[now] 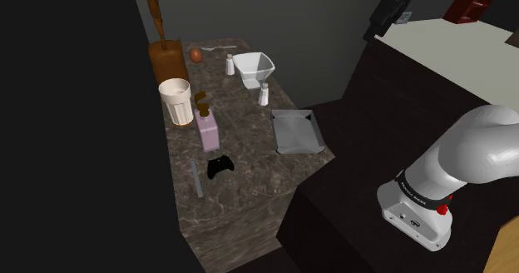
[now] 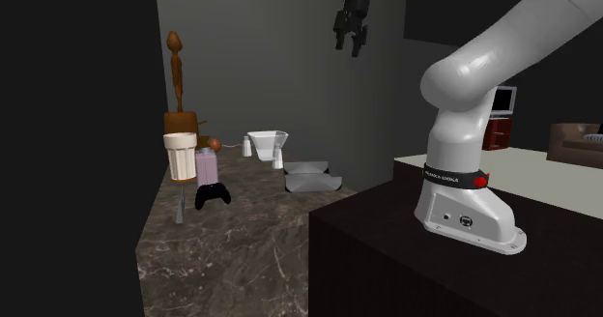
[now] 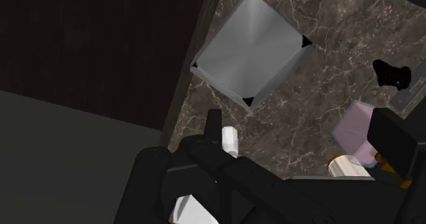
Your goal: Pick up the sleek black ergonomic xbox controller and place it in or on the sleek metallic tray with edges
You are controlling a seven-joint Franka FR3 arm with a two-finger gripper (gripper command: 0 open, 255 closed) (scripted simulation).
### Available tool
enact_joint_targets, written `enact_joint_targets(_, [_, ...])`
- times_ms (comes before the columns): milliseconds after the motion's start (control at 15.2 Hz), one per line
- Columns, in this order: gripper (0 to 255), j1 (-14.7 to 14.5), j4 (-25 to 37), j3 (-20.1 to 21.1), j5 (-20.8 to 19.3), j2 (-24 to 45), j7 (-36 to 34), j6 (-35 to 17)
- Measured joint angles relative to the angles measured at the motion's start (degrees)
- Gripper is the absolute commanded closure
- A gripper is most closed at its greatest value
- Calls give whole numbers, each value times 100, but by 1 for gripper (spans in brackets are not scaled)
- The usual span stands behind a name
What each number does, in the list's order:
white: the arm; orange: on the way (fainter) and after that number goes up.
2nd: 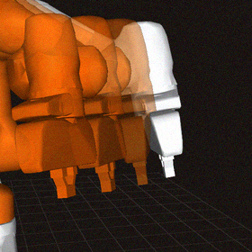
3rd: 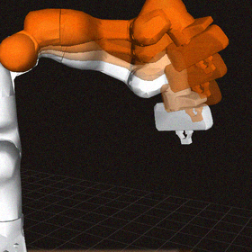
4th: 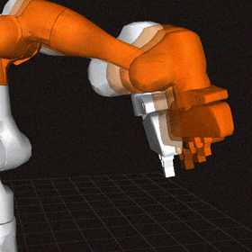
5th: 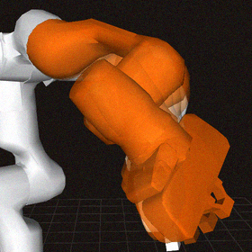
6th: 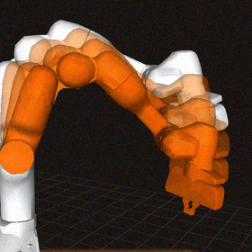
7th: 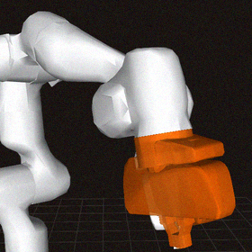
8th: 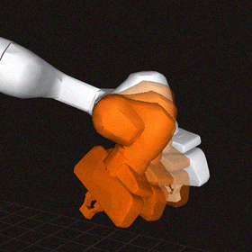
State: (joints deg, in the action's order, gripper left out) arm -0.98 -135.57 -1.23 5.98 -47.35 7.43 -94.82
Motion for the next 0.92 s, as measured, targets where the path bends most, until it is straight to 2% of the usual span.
enact_joint_targets(264, [0, -127, -134, 149, 44, 218, 61, -356])
enact_joint_targets(924, [0, -685, -421, 907, 159, 1441, 253, -1896])
